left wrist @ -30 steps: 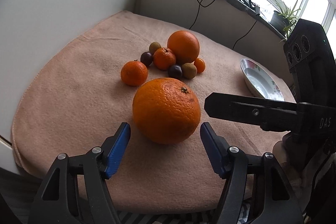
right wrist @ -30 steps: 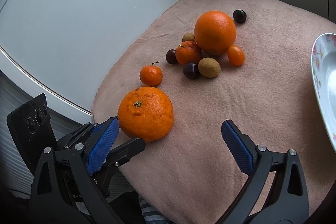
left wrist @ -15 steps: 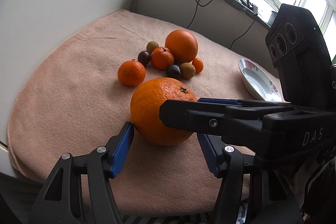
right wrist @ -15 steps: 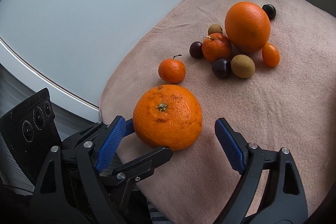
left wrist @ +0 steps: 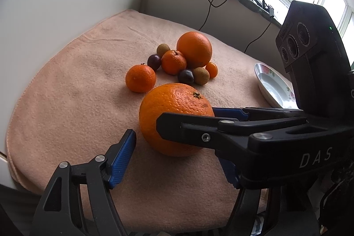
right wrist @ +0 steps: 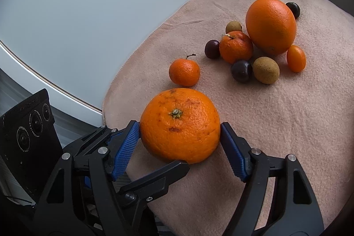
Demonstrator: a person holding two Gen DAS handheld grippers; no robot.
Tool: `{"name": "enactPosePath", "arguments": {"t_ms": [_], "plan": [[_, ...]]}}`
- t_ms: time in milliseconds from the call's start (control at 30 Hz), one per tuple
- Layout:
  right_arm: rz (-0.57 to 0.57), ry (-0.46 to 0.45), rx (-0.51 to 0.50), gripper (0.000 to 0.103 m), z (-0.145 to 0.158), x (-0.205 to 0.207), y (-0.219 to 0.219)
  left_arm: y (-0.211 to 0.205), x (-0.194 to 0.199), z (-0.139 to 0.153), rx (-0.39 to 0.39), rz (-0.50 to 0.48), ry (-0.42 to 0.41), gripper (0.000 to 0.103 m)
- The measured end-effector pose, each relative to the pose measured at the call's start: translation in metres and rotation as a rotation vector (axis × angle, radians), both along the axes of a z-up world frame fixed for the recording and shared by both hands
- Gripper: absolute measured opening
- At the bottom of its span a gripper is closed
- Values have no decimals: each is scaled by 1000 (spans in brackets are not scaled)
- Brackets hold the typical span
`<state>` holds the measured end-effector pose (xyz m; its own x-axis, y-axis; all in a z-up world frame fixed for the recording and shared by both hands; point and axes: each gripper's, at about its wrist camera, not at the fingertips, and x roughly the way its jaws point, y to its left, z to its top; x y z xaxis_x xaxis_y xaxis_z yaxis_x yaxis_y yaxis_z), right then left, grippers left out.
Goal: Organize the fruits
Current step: 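Close the right gripper around the large orange and lift it, then carry the held orange with the right gripper over the white plate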
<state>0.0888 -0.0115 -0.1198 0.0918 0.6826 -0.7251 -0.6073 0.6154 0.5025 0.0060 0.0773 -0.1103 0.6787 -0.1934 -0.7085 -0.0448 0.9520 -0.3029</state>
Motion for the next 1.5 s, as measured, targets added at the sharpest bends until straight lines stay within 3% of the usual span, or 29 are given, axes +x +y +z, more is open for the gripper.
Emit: {"name": "enactPosePath", "arguments": {"t_ms": [667,1500], "plan": [[-55,-79,-24,75,16,-11,-22,-20,8,8,8,-63,-19,68],[-312,-227,-88,75,50,15,-146,-128,71,38,6,-323,-97,68]]}}
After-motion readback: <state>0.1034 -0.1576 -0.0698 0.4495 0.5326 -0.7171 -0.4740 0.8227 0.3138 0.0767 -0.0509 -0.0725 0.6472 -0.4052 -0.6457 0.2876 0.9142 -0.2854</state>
